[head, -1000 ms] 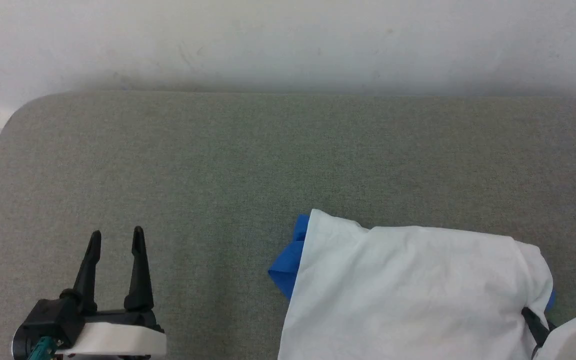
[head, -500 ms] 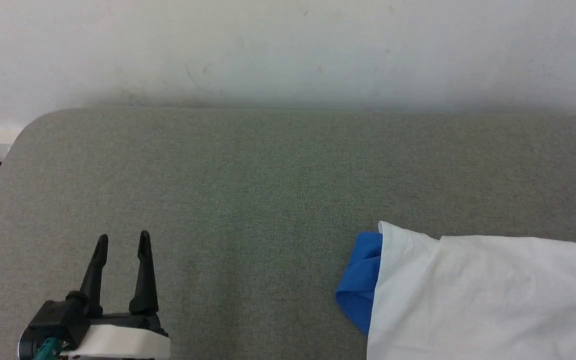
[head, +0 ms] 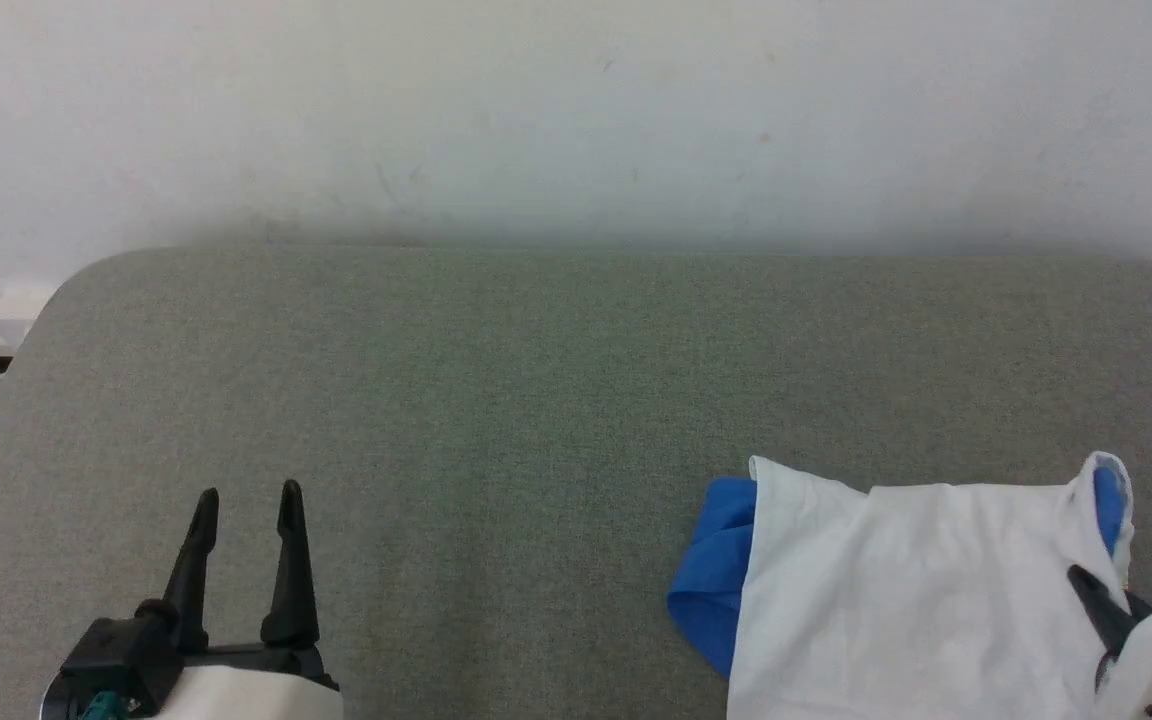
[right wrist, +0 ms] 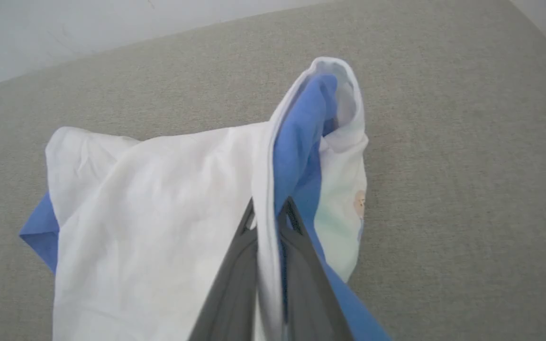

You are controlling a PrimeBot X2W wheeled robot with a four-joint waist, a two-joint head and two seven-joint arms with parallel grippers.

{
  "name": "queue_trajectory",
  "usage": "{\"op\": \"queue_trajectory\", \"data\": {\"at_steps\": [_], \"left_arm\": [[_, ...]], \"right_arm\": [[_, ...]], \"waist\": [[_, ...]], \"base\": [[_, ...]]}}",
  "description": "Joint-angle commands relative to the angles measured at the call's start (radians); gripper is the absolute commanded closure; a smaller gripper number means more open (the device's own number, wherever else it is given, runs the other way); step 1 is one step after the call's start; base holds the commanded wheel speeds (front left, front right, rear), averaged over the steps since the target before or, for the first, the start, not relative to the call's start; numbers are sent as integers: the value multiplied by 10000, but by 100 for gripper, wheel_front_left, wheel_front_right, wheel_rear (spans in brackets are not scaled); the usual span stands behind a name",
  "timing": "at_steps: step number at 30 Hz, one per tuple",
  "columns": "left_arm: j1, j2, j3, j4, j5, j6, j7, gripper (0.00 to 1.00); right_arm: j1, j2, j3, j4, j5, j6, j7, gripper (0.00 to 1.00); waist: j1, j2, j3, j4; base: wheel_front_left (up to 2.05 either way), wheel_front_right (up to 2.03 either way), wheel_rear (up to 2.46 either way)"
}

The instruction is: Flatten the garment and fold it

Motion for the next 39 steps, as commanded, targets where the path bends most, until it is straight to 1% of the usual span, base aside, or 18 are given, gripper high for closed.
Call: {"op": "queue_trajectory", "data": {"at_steps": [1, 5, 8, 12, 15, 22, 24, 29, 36, 37, 38, 39], "left_arm": [[112, -21, -9, -29, -127, 44, -47, 0], [127, -21, -51, -15, -168, 49, -47, 0], [129, -21, -82, 3, -183, 50, -47, 0], [72, -22, -101, 18, -166, 50, -47, 0], [33, -22, -77, 23, -156, 31, -47, 0], [-101, -22, -131, 106, -142, -24, -47, 0], [-125, -22, -138, 117, -144, -31, -47, 0], [-234, -22, -161, 201, -122, -53, -47, 0], [-372, -22, -263, 331, -104, -81, -47, 0], [-385, -22, -285, 352, -105, -83, -47, 0], [-392, -22, -297, 368, -104, -83, -47, 0], [-392, -22, -298, 381, -104, -80, -47, 0]], "right_arm": [[146, 207, 306, -508, 172, -19, 292, 100], [132, 614, 1059, -1242, 359, -19, 737, 100], [6, 895, 1623, -1548, 363, -19, 858, 100], [-218, 1206, 2432, -1651, 321, -19, 900, 100], [-383, 1336, 3002, -1477, 164, -19, 867, 100], [-801, 1508, 4195, -593, -25, -19, 527, 100], [-859, 1515, 4339, -417, -67, -19, 481, 100], [-1188, 1390, 4997, 729, -424, -19, 135, 100], [-1813, 1387, 5466, 2506, -561, -19, -644, 100], [-1899, 1380, 5521, 2690, -565, -19, -791, 98], [-1975, 1383, 5580, 2850, -542, -19, -929, 33], [-2043, 1399, 5624, 2989, -466, -19, -1044, 0]], "waist": [[1, 0, -40, 32], [1, 0, -62, 119], [1, 0, -49, 224], [1, 0, 22, 437], [1, 0, 83, 597], [1, 0, 336, 1005], [1, 0, 373, 1057], [1, 0, 516, 1245], [1, 0, 642, 1340], [1, 0, 633, 1330], [1, 0, 621, 1308], [1, 0, 600, 1272]], "base": [[0, 0, 0], [0, 0, 0], [0, 0, 0], [0, 0, 0], [0, 0, 0], [0, 0, 0], [0, 0, 0], [0, 0, 0], [0, 0, 0], [0, 0, 0], [0, 0, 0], [0, 0, 0]]}}
